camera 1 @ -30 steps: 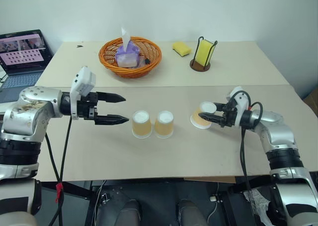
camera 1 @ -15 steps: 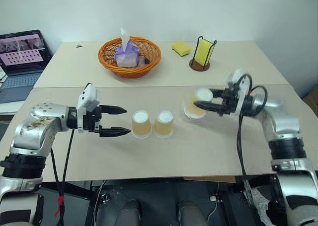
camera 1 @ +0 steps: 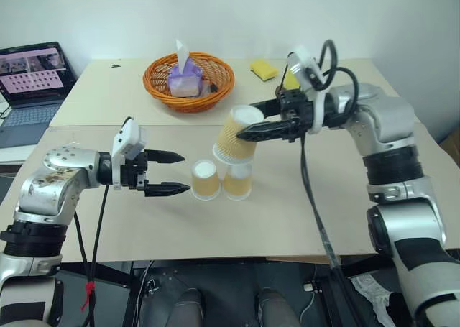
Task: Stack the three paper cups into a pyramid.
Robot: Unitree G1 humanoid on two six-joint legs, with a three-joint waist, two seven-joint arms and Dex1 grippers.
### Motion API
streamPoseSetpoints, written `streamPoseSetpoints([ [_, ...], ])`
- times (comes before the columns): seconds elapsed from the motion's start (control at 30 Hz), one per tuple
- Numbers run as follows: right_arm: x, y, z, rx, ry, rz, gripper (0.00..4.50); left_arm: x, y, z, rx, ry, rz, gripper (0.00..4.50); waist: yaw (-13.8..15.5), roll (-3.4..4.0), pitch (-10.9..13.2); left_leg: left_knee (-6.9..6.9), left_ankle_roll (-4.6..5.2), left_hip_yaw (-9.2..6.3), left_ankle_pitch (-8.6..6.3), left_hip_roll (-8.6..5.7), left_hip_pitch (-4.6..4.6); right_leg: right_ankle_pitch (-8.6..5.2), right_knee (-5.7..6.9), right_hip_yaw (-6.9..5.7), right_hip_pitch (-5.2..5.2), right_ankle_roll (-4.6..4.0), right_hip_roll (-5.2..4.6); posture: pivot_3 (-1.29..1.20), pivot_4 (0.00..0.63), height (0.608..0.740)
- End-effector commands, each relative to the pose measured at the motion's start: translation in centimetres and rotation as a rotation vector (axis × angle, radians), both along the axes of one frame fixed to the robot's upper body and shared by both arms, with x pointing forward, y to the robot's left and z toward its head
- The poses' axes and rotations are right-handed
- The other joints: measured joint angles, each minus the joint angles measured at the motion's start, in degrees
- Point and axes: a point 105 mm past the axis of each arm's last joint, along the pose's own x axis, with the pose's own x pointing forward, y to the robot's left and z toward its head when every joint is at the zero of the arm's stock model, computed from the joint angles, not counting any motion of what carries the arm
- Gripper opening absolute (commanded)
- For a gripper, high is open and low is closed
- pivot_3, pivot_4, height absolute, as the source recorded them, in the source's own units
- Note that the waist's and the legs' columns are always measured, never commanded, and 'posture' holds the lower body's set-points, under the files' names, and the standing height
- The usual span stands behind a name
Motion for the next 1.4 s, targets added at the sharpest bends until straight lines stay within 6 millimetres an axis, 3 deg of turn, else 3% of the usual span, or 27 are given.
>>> streamPoseSetpoints([
  [0.03, 0.1, 1.0, -0.6, -0.063, -0.050, 0.031, 2.73, 0.0, -0.2, 1.2, -0.017, -0.059, -0.011, 4.50, -0.1, 0.00, 0.0, 0.00, 0.00, 0.00, 0.00, 0.00, 0.00, 0.00, 0.00, 0.00, -0.02, 0.00, 0.00, 0.00, 0.150, 0.740],
  [0.27, 0.9, 2.3, -1.7, -0.120, -0.089, 0.037, 2.73, 0.0, -0.1, 1.1, -0.020, -0.060, 0.002, 4.50, -0.3, 0.00, 0.0, 0.05, -0.03, 0.03, 0.02, 0.01, -0.38, 0.01, 0.14, 0.00, -0.56, -0.01, 0.01, 0.00, 0.150, 0.740],
  [0.47, 1.4, 2.9, -1.4, -0.119, -0.107, 0.036, 2.73, 0.0, -0.1, 1.1, -0.022, -0.058, 0.004, 4.50, -0.3, 0.00, 0.0, 0.05, -0.04, 0.03, 0.02, 0.02, -0.38, 0.01, 0.13, 0.00, -0.58, -0.01, 0.02, 0.00, 0.150, 0.740],
  [1.27, 2.7, 3.2, -1.9, -0.119, -0.143, -0.012, 2.73, -0.1, -0.1, 1.2, -0.017, -0.047, 0.008, 4.50, -0.4, 0.01, 0.0, 0.04, -0.05, 0.03, 0.03, 0.02, -0.36, 0.01, 0.14, 0.00, -0.58, -0.01, 0.02, 0.00, 0.150, 0.740],
  [1.33, 2.7, 3.2, -1.8, -0.116, -0.147, -0.017, 3.73, -0.1, 0.0, 1.2, -0.016, -0.048, 0.010, 4.50, -0.4, 0.00, 0.0, 0.04, -0.05, 0.03, 0.03, 0.02, -0.36, 0.01, 0.14, 0.00, -0.58, -0.01, 0.02, 0.00, 0.150, 0.740],
  [1.4, 2.8, 3.2, -1.6, -0.112, -0.151, -0.018, 4.21, -0.1, -0.1, 1.2, -0.016, -0.048, 0.010, 4.50, -0.4, 0.01, 0.0, 0.04, -0.05, 0.03, 0.03, 0.02, -0.36, 0.01, 0.14, 0.00, -0.58, -0.01, 0.02, 0.00, 0.150, 0.740],
])
